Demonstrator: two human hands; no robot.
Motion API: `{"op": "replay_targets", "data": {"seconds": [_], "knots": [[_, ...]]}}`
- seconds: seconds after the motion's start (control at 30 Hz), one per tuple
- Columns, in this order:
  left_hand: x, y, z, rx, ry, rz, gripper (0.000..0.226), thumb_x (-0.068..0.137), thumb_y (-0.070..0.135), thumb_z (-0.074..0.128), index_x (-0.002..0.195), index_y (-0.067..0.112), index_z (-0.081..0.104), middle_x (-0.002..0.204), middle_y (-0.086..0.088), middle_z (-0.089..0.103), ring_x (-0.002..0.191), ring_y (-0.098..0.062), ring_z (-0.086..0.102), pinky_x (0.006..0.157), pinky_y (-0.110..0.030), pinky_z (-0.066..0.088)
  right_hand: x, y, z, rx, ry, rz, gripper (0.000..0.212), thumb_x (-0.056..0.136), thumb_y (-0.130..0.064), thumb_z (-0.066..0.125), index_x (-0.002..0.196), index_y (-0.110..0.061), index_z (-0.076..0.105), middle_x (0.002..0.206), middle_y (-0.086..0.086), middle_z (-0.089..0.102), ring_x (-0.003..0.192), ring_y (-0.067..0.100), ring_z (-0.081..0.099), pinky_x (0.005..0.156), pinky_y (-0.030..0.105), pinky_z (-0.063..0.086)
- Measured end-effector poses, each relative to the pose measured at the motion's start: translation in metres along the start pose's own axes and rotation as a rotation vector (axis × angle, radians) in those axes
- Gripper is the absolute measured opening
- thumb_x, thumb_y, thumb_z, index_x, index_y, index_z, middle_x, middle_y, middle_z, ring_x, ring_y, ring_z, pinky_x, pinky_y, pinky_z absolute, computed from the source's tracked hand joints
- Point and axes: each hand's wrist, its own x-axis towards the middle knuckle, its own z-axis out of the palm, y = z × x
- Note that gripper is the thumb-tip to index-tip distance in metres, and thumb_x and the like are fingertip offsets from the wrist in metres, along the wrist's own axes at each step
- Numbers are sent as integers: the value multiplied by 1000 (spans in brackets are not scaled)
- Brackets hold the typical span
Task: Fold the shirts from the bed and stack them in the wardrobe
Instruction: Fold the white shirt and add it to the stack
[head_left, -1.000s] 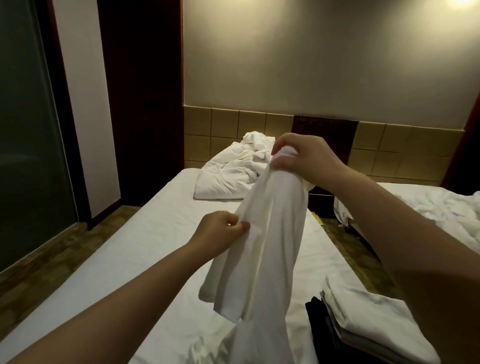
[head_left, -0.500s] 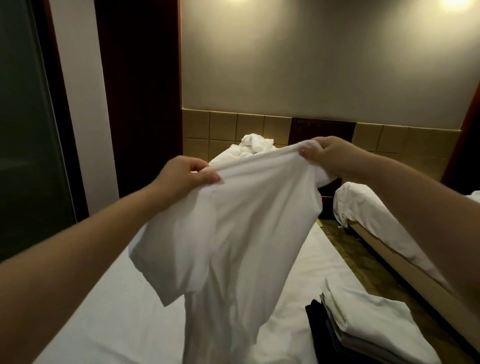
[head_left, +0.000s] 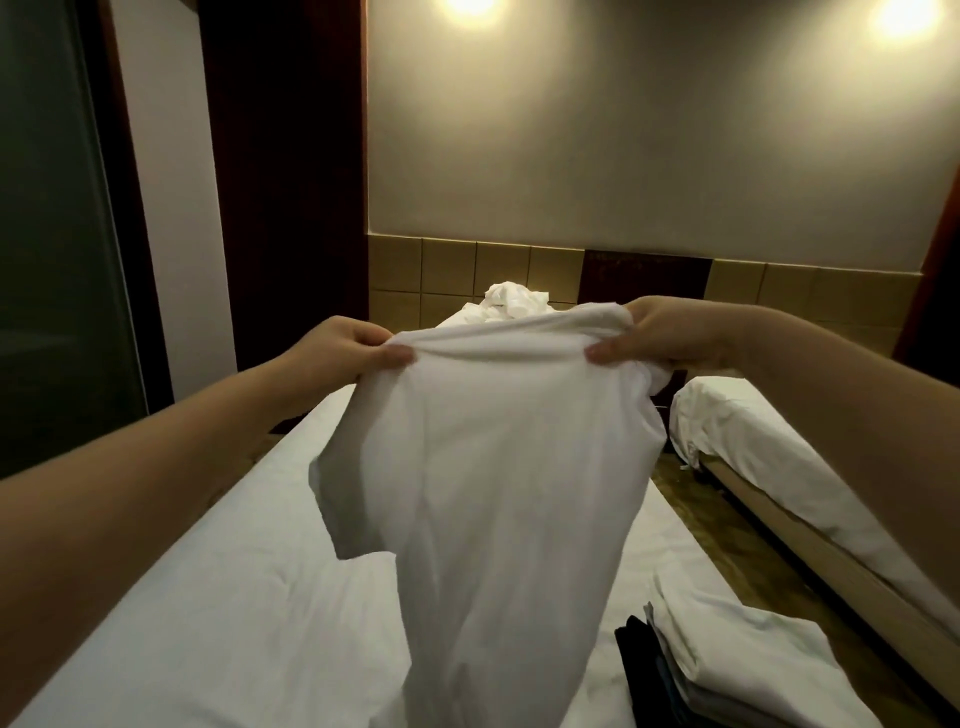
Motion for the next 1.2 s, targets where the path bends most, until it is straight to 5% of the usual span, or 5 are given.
{"op": "replay_targets", "data": {"seconds": [0.2, 0.43, 0.77, 1.07, 1.2], "knots": [[-2, -40, 33, 512, -241, -66, 29, 78, 28, 74, 87, 1, 70, 87, -17, 68, 73, -24, 57, 75, -35, 50, 8, 11, 21, 35, 192, -125, 11, 96, -15, 50, 95, -23, 58, 92, -1, 62, 87, 15, 62, 67, 23, 54], [-1, -44, 44, -98, 49, -104, 29, 77, 25, 74, 81, -3, 68, 71, -5, 58, 72, -15, 52, 69, -28, 43, 11, 19, 9, -8, 370, -140, 15, 94, -15, 52, 109, -17, 54, 91, -1, 58, 84, 15, 56, 71, 27, 48], [-29, -64, 120, 248, 44, 170, 23, 81, 30, 71, 70, 10, 67, 63, 12, 54, 61, -3, 48, 61, -10, 33, 13, 20, 3, 14, 413, -192, 28, 96, -11, 48, 124, -9, 52, 105, 6, 59, 96, 22, 58, 75, 26, 49], [-5, -66, 123, -7, 236, -52, 20, 77, 17, 74, 68, 15, 56, 66, 1, 57, 68, -19, 51, 62, -30, 40, 3, 46, -15, -298, 518, -117, 29, 95, -10, 49, 123, -2, 54, 117, 18, 60, 108, 32, 57, 89, 33, 45], [58, 1, 46, 249, 374, 240, 23, 82, 15, 69, 104, 9, 66, 98, -10, 67, 95, -26, 61, 77, -26, 40, 3, 15, -64, -414, 638, -194, 30, 88, 6, 53, 117, 2, 59, 99, 8, 57, 94, 22, 55, 54, 15, 41]]}}
